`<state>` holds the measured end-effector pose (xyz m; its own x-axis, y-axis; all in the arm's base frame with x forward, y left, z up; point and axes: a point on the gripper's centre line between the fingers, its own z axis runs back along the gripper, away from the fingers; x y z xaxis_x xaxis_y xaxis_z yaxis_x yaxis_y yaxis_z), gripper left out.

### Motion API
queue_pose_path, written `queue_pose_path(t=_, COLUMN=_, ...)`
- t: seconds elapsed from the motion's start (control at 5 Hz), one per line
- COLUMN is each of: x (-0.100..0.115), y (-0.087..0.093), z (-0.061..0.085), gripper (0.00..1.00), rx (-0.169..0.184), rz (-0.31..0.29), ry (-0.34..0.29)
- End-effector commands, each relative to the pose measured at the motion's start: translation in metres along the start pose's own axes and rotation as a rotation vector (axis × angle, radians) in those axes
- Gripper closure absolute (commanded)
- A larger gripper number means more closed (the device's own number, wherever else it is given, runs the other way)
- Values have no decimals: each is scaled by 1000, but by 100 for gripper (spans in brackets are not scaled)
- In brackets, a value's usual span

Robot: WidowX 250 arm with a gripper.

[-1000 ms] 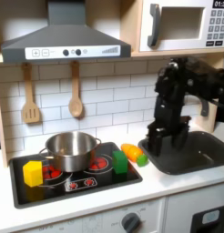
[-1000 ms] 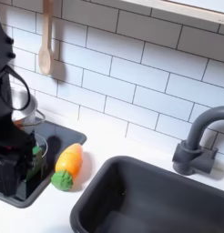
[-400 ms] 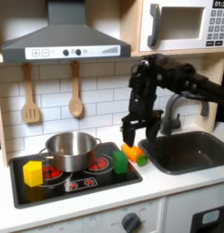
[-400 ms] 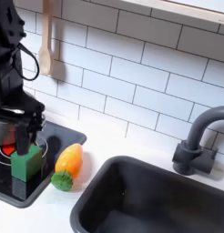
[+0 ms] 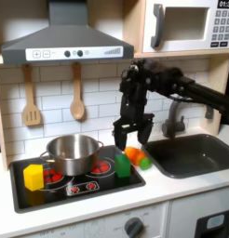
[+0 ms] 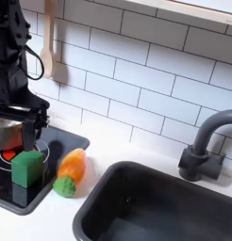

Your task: Reach green block

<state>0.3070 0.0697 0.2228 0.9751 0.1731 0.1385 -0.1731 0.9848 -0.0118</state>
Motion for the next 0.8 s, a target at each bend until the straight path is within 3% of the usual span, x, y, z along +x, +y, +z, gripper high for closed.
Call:
queue_pose_path(t=0.0, x=18, y=-2, z=-20, gripper=0, rx=-8, rz=-37, ry=18)
queue_pose_path(t=0.2, x=20, y=0, z=-30, gripper=0, rx=5, rz=-45, ry=35)
queue_pose_path(t=0.4, x=20, y=3, z=-37, gripper=0, rx=-4, rz=-37, ry=48)
queue_pose_path(t=0.6, x=22, y=-1, z=-39, gripper=0, rx=-18, rz=-71, ry=45)
